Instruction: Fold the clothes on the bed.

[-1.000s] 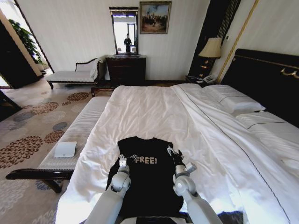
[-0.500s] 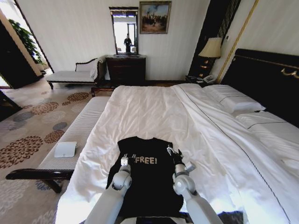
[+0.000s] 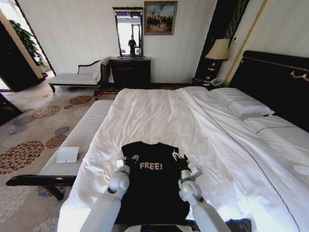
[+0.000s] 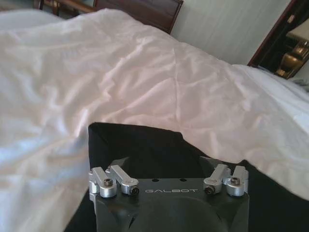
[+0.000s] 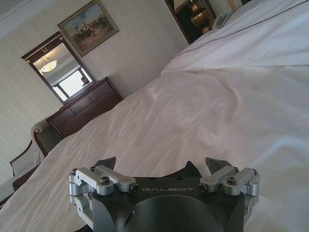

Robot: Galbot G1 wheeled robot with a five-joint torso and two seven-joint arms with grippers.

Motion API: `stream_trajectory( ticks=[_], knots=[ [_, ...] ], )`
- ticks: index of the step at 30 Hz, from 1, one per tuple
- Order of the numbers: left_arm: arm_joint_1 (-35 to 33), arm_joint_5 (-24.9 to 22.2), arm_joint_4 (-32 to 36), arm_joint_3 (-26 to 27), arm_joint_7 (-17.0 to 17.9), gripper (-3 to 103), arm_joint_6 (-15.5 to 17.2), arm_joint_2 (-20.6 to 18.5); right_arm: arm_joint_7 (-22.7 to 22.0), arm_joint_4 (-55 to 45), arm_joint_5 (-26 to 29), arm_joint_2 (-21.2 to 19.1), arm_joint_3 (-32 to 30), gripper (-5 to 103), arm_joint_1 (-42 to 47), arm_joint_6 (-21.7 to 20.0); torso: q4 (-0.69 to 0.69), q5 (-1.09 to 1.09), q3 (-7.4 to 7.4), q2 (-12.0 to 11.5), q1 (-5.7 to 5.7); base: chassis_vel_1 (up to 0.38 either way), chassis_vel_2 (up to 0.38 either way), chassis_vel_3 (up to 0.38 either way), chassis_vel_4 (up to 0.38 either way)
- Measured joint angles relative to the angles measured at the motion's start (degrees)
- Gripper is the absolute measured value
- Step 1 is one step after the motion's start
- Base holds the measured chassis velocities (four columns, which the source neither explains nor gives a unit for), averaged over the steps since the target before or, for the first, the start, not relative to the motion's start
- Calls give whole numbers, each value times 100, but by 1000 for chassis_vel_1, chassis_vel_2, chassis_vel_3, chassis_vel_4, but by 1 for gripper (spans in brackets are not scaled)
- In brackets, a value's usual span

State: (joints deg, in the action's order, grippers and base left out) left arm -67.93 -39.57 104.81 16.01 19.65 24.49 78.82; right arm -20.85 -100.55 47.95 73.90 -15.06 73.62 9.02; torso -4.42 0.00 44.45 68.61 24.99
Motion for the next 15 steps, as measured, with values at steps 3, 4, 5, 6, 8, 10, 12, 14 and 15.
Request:
stream_trajectory(
  ticks=[3,4,5,6,8,10,12,14,15],
  knots=[
    [-111,-411,167,341,-67,96,-76,50,9,-2,14,-7,58,100,-15,0,0,-1,0,0,0,0,0,0,0],
    [-111,-411,167,341,-67,96,-76,50,9,-2,14,-7,58,100,-15,0,0,-1,0,0,0,0,0,0,0],
    [-131,-593,262,501,-97,98,-160,44,42,-9,70,-48,114,100,-36,0,0,-1,0,0,0,0,0,0,0],
    [-128,-740,346,650,-108,99,-230,18,104,-25,163,-115,194,100,-63,7,0,-1,0,0,0,0,0,0,0],
    [-108,-874,415,813,-109,99,-288,-31,236,-45,330,-228,329,100,-105,30,0,-2,0,0,0,0,0,0,0],
    [-58,-1031,538,1179,-113,100,-366,-231,540,-88,834,-612,730,100,-264,48,-1,2,0,0,0,0,0,0,0],
    [-73,-893,555,1476,-157,100,-410,-461,721,-83,1240,-1004,1097,100,-498,4,0,-2,0,0,0,0,0,0,0],
    [-97,-773,544,1575,-191,100,-432,-557,843,-51,1408,-1189,1290,100,-639,-20,2,0,0,0,0,0,0,0,0],
    [-119,-604,457,1697,-229,100,-457,-694,1031,-7,1598,-1390,1477,100,-758,-63,4,1,0,0,0,0,0,0,0]
  ],
)
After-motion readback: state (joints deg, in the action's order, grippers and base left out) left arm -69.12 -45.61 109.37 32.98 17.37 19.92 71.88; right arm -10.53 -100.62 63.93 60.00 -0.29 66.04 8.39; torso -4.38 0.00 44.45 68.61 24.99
